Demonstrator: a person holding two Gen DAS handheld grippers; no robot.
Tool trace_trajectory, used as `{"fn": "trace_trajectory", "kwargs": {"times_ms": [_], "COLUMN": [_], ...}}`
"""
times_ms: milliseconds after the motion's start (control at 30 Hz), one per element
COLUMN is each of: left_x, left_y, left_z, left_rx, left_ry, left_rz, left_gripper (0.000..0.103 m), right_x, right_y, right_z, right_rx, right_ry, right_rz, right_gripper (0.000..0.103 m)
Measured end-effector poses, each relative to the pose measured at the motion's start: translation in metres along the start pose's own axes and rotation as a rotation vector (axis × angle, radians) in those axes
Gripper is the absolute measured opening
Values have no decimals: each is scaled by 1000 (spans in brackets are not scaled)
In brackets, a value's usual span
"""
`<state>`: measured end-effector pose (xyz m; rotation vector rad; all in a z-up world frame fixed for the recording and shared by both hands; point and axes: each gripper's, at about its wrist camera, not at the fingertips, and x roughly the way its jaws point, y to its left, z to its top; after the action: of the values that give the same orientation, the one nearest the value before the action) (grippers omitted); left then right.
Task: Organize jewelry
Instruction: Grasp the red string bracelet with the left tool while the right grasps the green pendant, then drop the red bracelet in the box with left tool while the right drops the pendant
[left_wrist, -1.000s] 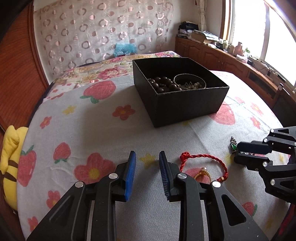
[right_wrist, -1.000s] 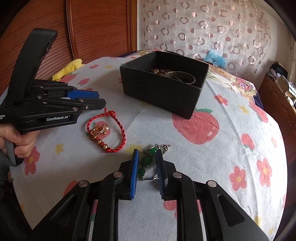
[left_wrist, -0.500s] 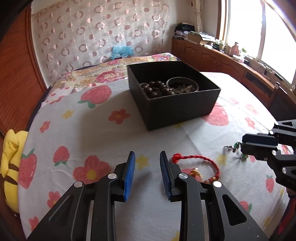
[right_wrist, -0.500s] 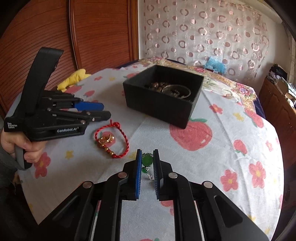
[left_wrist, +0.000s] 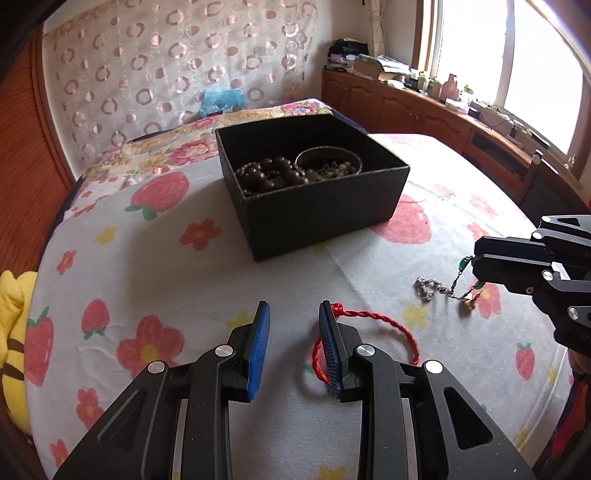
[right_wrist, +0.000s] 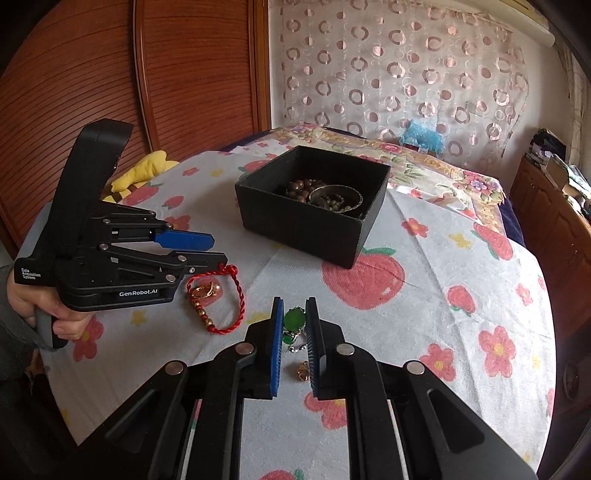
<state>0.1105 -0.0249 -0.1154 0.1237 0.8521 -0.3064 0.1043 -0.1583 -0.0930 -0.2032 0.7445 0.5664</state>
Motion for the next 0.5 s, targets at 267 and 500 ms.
{"fn": "trace_trajectory", "kwargs": {"times_ms": [267, 500], "left_x": [-6, 10], "left_y": [-11, -15], "left_z": [1, 2], "left_rx": [18, 23], "left_ry": [-19, 27], "left_rz": [-47, -57], "left_gripper": [26, 26], "right_x": [-16, -26], "right_y": [-7, -12], "right_z": [6, 10], "right_rx": [10, 19], "right_ry": [-39, -63], "right_rz": [-11, -17], "right_gripper": [13, 13]}}
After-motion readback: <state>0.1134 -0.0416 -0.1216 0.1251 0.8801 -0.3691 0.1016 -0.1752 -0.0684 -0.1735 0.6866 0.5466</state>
